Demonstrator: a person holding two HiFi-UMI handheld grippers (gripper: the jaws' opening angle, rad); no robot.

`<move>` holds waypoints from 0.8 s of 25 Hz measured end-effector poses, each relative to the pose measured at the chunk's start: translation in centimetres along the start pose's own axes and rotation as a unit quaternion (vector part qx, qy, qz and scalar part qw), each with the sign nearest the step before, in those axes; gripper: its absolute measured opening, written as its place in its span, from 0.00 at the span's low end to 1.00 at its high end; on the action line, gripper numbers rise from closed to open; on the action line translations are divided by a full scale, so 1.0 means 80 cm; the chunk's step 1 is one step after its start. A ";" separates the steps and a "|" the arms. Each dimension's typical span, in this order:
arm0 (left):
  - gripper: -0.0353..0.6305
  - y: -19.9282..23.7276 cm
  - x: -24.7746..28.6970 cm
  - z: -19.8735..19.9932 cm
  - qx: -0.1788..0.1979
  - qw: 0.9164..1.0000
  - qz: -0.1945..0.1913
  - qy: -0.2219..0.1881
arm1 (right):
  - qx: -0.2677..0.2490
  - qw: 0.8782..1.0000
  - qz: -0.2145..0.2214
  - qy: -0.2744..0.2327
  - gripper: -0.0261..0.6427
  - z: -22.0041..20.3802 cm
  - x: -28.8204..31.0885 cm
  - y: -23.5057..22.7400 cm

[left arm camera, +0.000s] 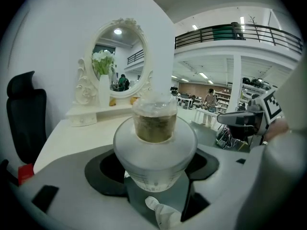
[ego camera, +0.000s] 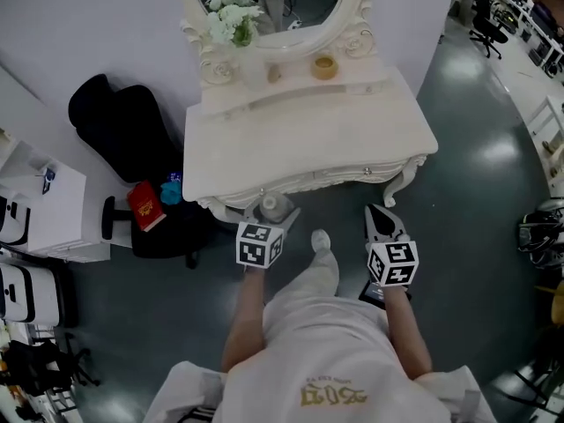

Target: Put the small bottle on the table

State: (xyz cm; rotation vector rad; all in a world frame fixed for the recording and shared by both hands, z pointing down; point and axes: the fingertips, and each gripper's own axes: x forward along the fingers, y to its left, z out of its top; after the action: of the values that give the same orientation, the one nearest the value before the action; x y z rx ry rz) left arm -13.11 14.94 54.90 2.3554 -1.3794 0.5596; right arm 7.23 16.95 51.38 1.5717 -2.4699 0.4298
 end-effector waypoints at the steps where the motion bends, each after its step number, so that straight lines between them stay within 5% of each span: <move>1: 0.58 0.002 0.016 0.006 -0.002 1.000 -0.003 0.001 | 0.001 1.000 -0.005 0.002 0.06 0.001 0.010 -0.012; 20: 0.58 0.097 0.285 0.148 -0.006 0.998 -0.050 0.032 | 0.074 0.997 -0.015 0.031 0.06 0.081 0.261 -0.175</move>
State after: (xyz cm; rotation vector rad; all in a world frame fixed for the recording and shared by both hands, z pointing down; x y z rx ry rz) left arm -7.85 -11.31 56.96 2.3604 -1.2264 0.5900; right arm 11.11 -8.61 53.62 1.6206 -2.4147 0.6613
